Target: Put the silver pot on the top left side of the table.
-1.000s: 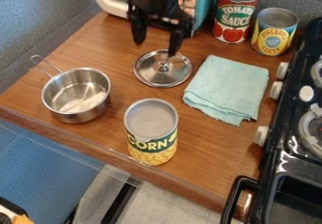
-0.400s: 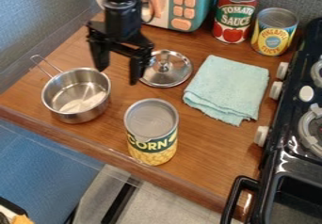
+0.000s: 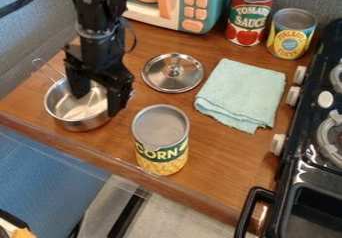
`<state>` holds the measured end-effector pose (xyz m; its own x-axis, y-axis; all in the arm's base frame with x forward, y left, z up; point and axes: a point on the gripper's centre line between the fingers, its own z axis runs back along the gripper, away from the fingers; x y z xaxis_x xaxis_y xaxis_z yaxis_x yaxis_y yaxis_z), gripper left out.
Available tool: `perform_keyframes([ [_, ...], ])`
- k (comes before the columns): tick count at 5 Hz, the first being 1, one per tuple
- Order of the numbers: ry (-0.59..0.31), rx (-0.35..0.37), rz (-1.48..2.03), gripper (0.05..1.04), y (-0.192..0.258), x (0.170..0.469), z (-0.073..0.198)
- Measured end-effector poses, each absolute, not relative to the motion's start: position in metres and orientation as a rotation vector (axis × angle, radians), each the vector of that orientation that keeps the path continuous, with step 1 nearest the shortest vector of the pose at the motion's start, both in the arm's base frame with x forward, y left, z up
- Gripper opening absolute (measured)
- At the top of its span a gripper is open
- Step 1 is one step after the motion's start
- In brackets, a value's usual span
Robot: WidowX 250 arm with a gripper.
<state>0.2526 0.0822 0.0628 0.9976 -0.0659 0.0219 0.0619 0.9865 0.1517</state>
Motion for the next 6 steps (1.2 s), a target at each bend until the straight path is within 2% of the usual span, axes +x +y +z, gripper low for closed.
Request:
perform_keyframes([
  [1,-0.008,0.153,-0.094,1.001,0.0858,0.2394,0.0522],
  [2,-0.025,0.148,-0.107,0.953,0.0853,0.2411,0.0509],
  [4,-0.015,0.163,-0.094,0.359,0.0870,0.2413,0.0427],
  [5,-0.018,0.157,-0.107,0.151,0.0860,0.2419,0.0425],
  [6,-0.022,0.139,-0.124,0.071,0.0829,0.2417,0.0443],
])
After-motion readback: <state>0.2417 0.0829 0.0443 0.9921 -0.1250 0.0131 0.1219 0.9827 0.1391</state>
